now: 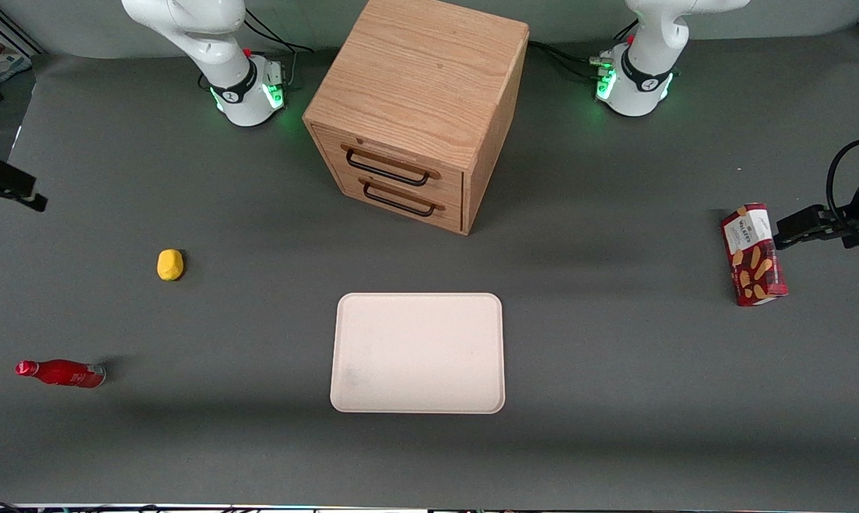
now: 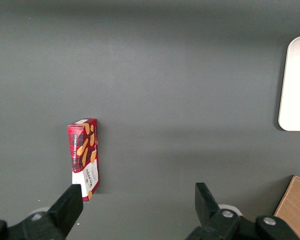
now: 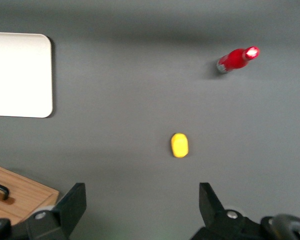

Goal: Place coke bottle on tray

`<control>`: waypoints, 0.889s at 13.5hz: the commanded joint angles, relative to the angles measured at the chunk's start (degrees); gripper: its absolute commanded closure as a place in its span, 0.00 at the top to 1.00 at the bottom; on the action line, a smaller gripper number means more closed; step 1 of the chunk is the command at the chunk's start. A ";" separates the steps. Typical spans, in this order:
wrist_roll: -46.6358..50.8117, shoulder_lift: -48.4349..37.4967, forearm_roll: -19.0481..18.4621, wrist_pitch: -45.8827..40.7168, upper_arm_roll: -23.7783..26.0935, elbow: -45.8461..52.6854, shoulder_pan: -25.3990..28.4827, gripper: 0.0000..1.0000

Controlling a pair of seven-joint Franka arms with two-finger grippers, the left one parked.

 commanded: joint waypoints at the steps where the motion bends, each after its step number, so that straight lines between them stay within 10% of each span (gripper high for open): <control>1: -8.64 9.46 -0.72 -3.40 0.27 11.81 -4.78 1.00; 12: -27.92 27.77 -1.86 2.03 -0.95 32.68 -14.55 1.00</control>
